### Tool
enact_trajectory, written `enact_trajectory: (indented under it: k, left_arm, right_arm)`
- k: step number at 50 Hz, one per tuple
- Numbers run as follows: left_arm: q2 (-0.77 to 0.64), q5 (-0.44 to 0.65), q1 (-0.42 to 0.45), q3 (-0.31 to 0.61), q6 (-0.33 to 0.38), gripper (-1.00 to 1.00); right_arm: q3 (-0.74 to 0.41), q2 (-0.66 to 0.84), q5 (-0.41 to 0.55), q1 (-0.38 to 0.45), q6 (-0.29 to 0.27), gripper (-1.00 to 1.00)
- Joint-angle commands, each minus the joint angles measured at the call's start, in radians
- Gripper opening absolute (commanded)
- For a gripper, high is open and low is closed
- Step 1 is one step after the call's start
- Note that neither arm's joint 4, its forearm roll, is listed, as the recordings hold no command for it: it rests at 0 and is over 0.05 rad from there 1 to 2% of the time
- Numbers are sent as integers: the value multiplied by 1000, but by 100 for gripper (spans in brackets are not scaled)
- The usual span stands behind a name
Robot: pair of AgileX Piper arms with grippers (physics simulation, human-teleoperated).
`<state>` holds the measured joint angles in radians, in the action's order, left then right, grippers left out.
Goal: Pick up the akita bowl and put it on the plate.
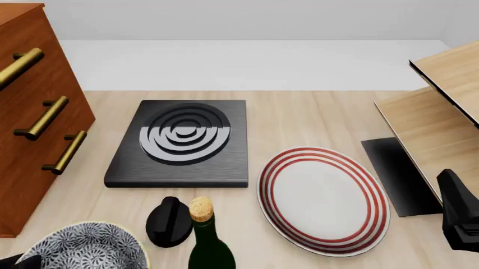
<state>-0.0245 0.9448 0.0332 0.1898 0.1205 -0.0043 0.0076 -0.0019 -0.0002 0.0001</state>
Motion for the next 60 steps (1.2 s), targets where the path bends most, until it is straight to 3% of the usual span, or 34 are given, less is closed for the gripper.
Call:
enact_trajectory:
  k: [1,3,4,7,12,21,33,48,60]
  left_arm:
    - [-49,15,-38,151,3,-100]
    - [-73,6,-23,197,-69,-100]
    - [-75,-4,-36,202,-34,-100]
    - [-88,-26,-59,246,-26,-100]
    - [-119,-67,-59,300,-57,-100]
    - [-154,-129,-65,390,-38,-100]
    - [-189,-245,-82,431,-57,-100]
    - [-366,-563,-36,403,-106,-100]
    - [-622,-811,68,471,-153,-100]
  right_arm:
    - [0,0,0,0,0,100]
    - [0,0,0,0,0,100]
    - [0,0,0,0,0,100]
    - [0,0,0,0,0,100]
    - [0,0,0,0,0,100]
    - [0,0,0,0,0,100]
    - [0,0,0,0,0,100]
    - [0,0,0,0,0,100]
    - [0,0,0,0,0,100]
